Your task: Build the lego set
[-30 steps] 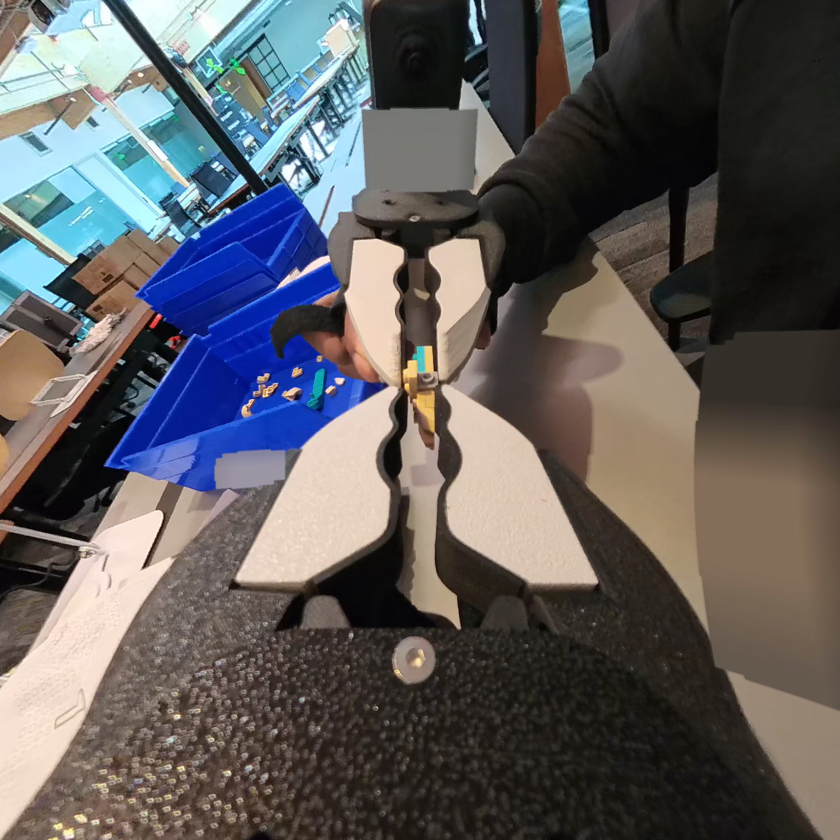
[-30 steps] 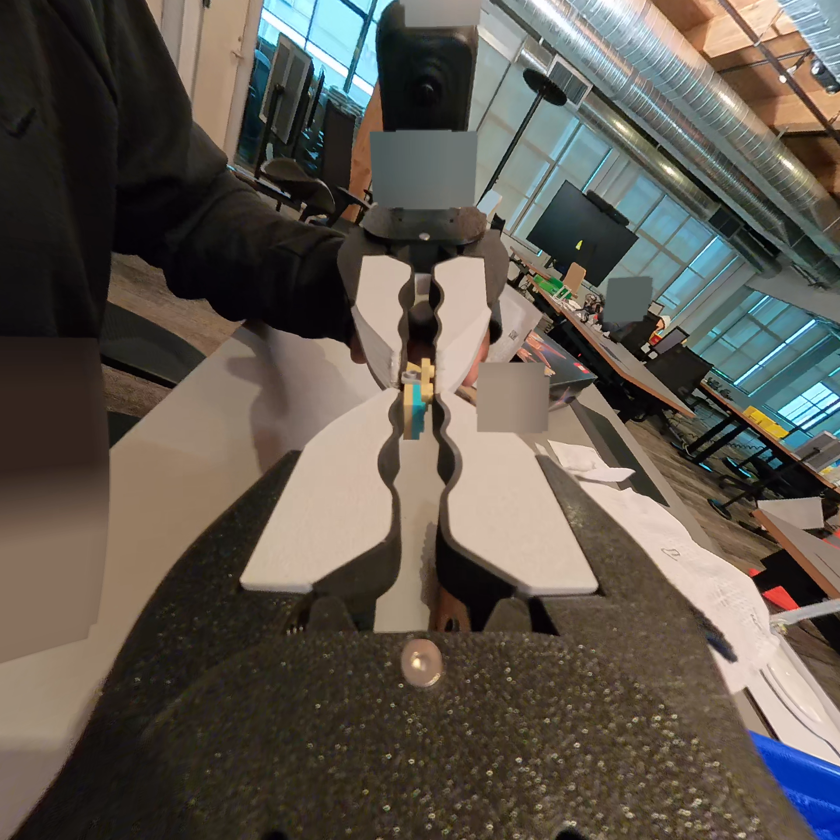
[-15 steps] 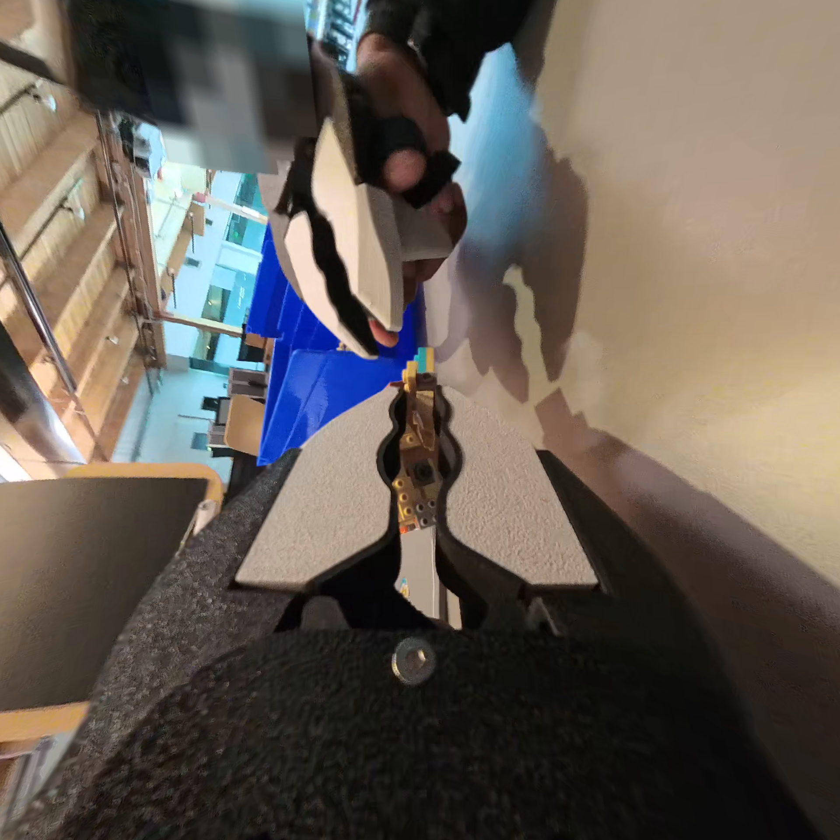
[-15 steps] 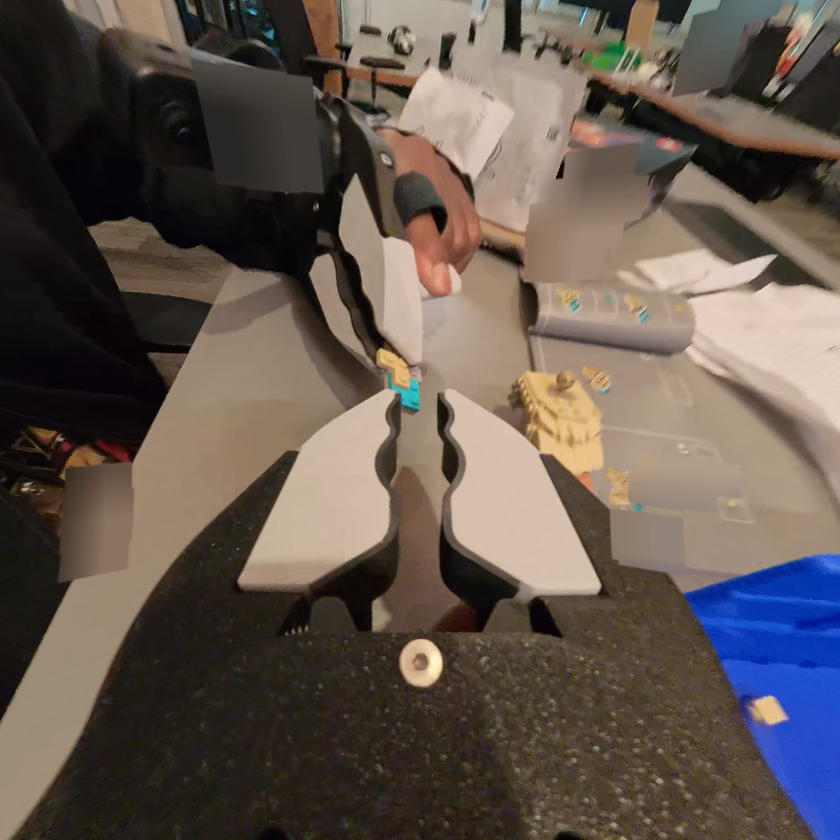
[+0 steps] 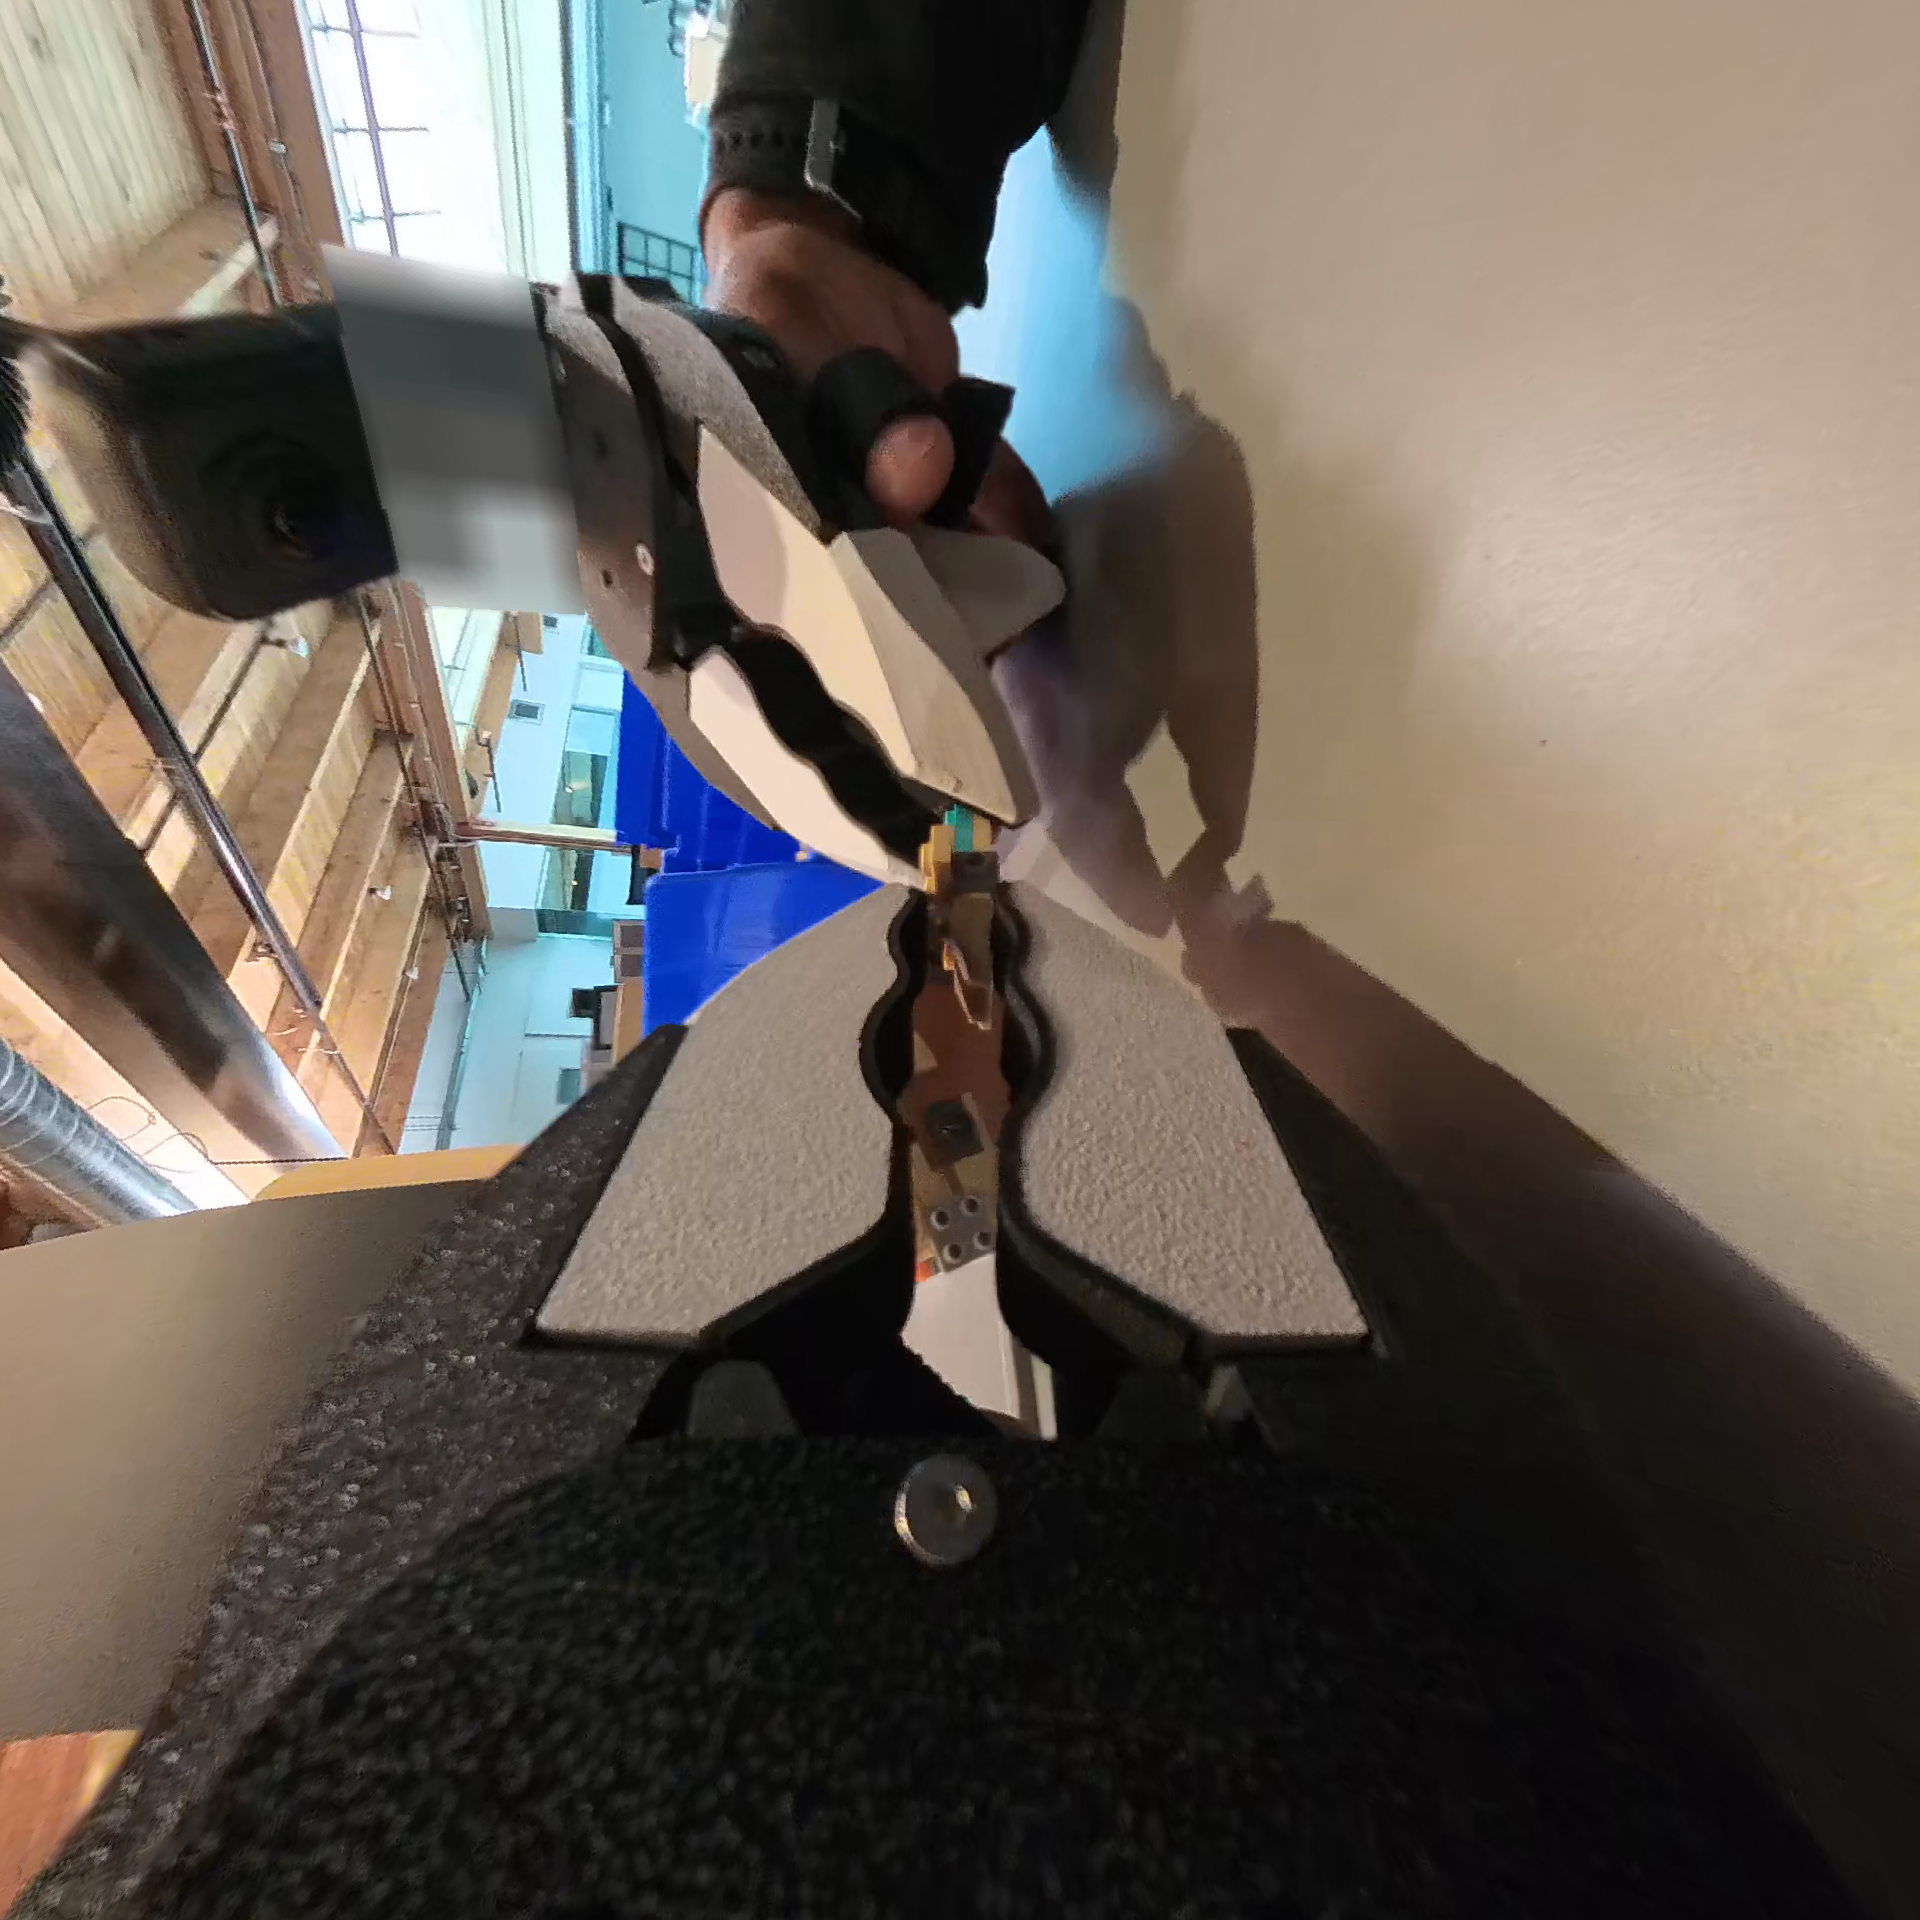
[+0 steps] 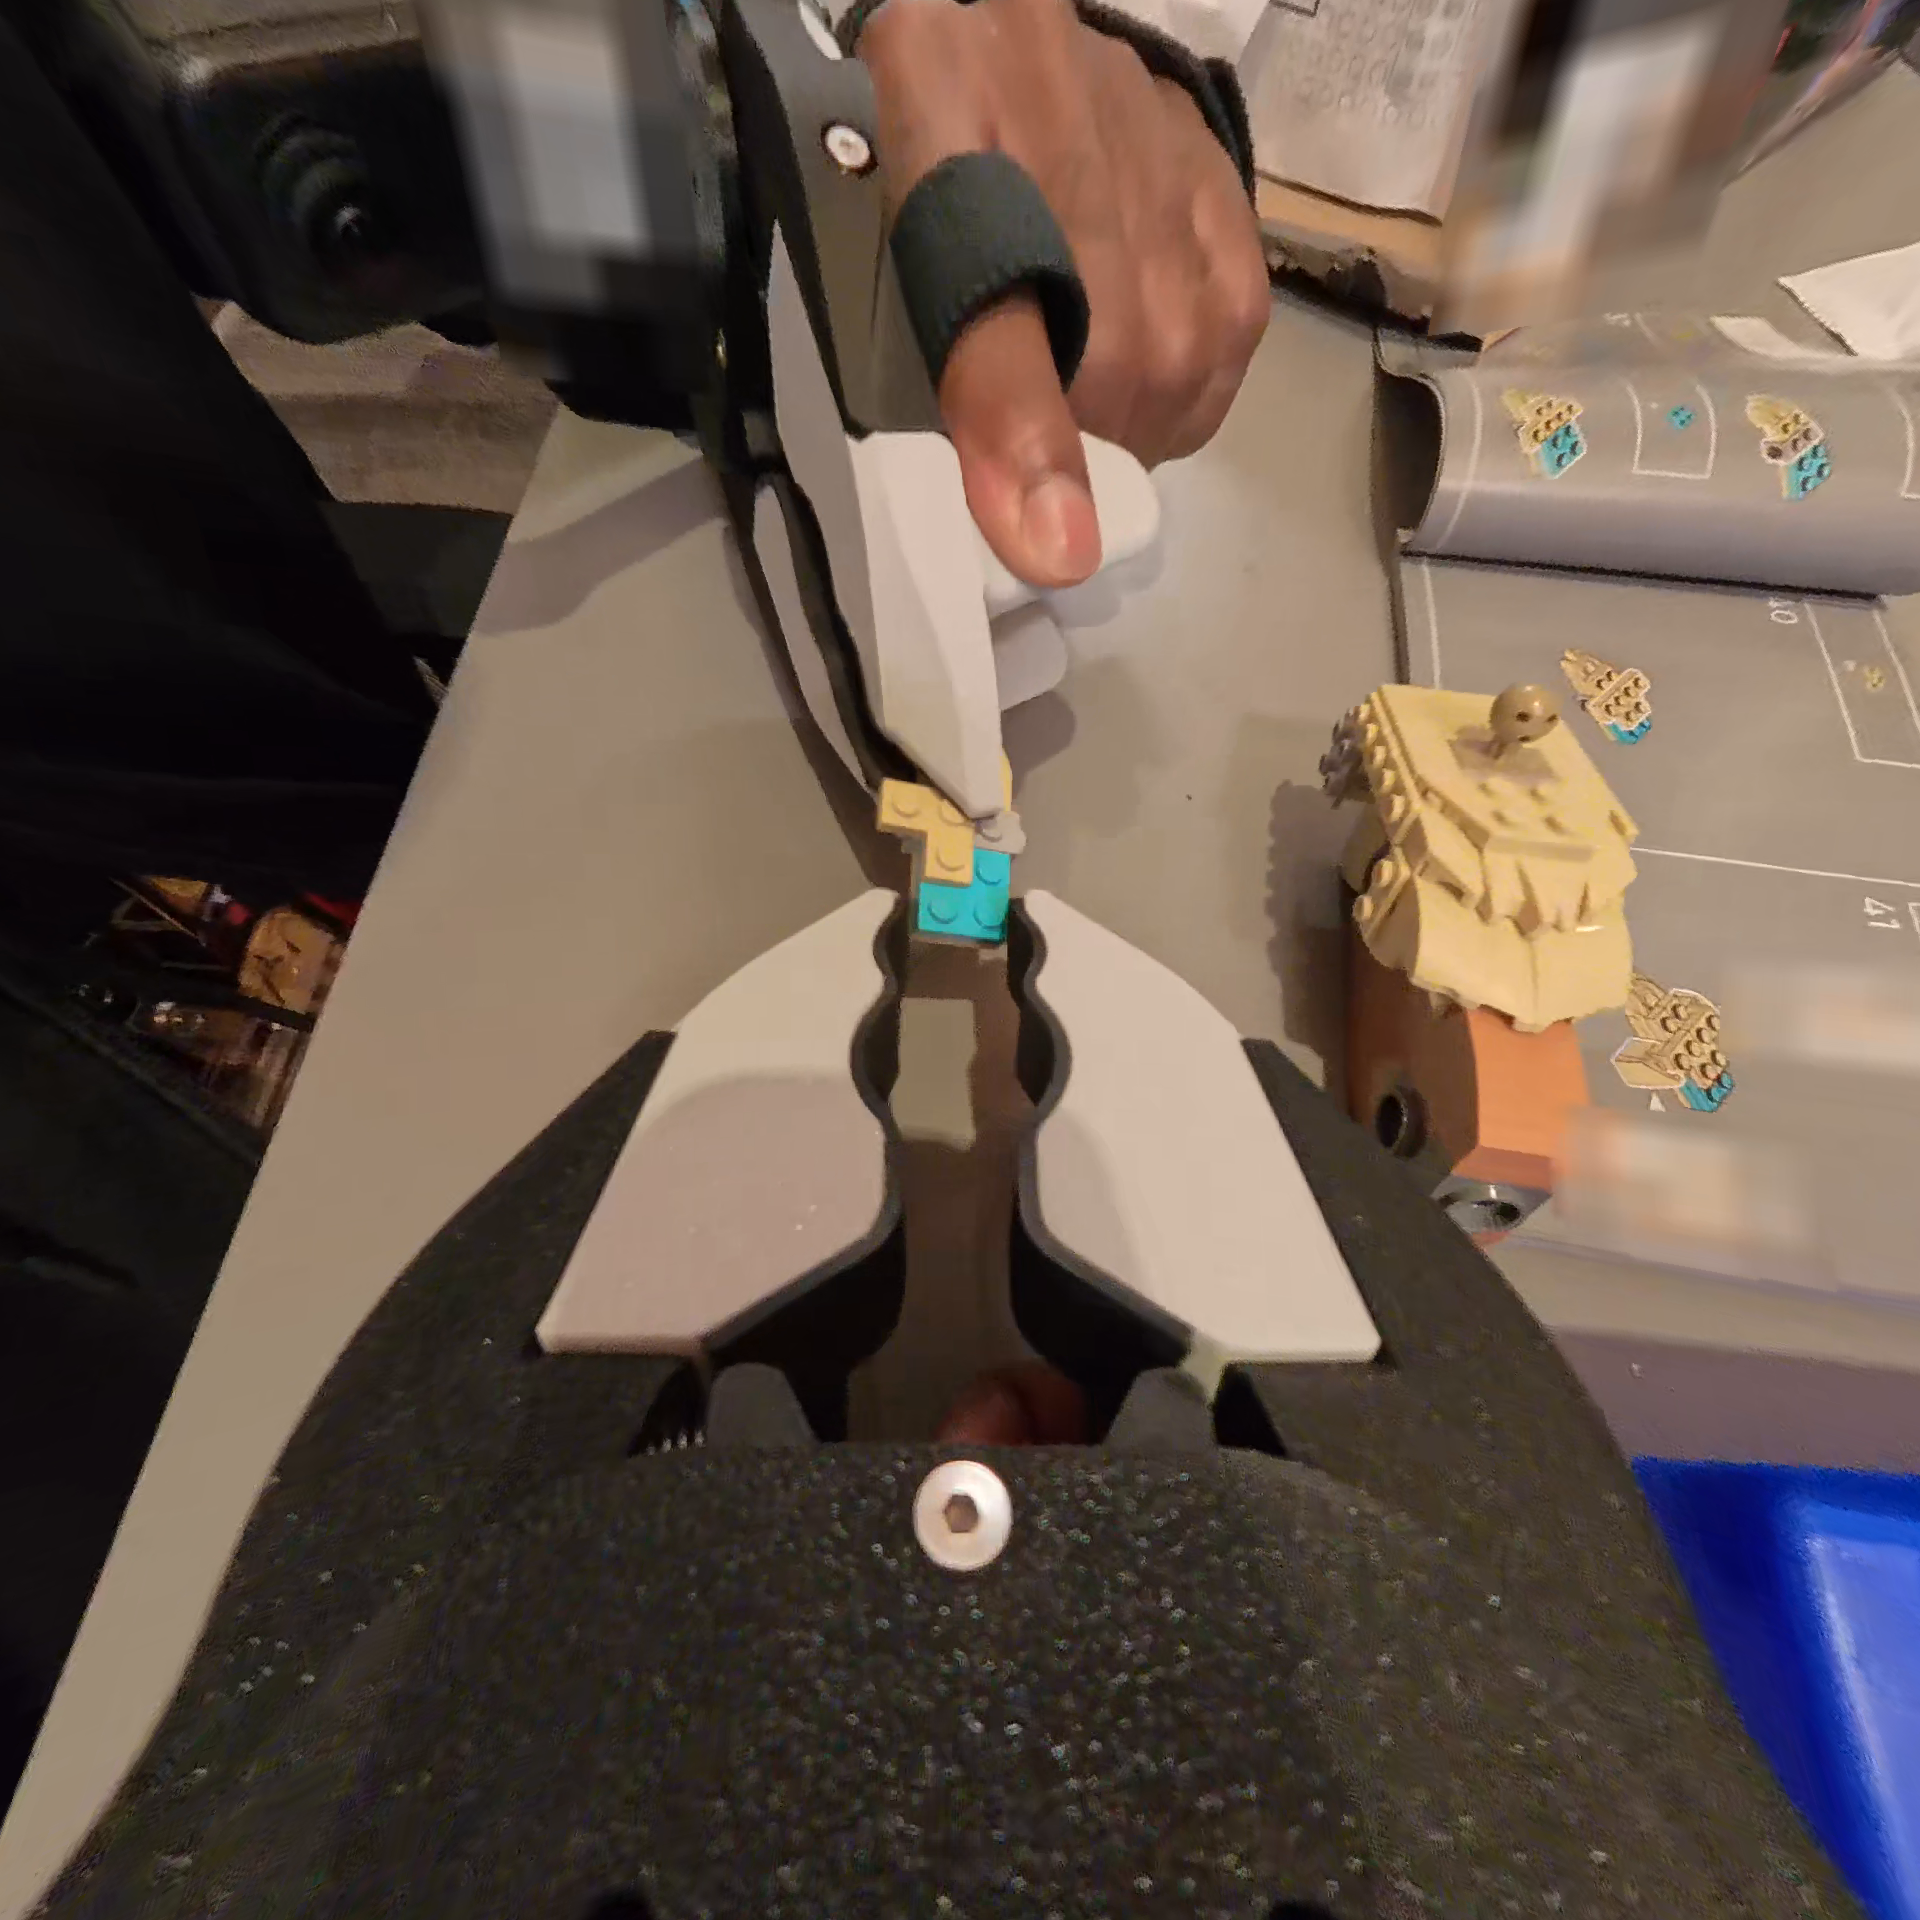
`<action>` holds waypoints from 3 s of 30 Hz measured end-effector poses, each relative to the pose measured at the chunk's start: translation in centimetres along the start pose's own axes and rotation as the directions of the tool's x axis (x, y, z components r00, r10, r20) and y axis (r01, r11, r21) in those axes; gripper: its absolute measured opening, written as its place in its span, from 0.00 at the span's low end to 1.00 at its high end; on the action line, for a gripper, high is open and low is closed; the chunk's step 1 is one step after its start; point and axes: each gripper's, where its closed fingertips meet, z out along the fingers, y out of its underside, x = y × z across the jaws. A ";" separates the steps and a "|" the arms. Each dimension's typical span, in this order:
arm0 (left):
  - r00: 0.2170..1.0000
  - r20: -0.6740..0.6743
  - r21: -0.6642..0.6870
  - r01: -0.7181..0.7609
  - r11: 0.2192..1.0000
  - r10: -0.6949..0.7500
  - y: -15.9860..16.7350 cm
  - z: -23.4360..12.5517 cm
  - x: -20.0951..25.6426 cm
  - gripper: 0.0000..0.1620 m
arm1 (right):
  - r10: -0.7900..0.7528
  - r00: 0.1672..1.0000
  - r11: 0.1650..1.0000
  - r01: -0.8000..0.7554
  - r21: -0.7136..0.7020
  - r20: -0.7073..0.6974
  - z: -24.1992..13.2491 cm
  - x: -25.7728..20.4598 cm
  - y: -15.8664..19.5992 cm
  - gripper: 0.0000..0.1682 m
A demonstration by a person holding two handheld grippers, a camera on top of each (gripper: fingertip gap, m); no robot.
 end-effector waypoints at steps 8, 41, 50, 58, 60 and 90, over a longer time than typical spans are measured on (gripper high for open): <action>0.975 -0.149 -0.107 0.149 0.983 -0.164 2.5 -0.6 2.3 0.13 | -0.142 0.974 0.967 0.098 -0.236 -0.177 0.1 2.1 3.3 0.10; 0.522 -0.136 -0.075 0.842 0.534 -0.842 5.5 -1.4 -1.9 0.10 | -0.327 0.912 0.847 0.167 -0.505 -0.247 -20.2 17.1 5.3 0.13; 0.499 -0.139 -0.047 0.860 0.509 -0.855 5.7 -1.4 -2.5 0.09 | -0.378 0.917 0.655 0.169 -0.737 -0.125 -17.5 27.0 8.9 0.13; 0.546 -0.139 -0.052 0.829 0.556 -0.826 5.3 -1.4 -2.1 0.09 | -0.288 0.957 0.518 0.116 -0.847 -0.045 -17.3 29.2 12.4 0.10; 0.551 -0.139 -0.053 0.826 0.561 -0.823 5.2 -1.4 -2.1 0.09 | -0.282 0.958 0.496 0.102 -0.863 -0.048 -17.3 29.4 12.9 0.12; 0.441 -0.155 0.214 0.889 0.406 -0.884 1.0 -2.3 -6.0 0.11 | 0.129 0.992 0.933 -0.124 0.338 0.007 -9.6 3.8 -7.4 0.05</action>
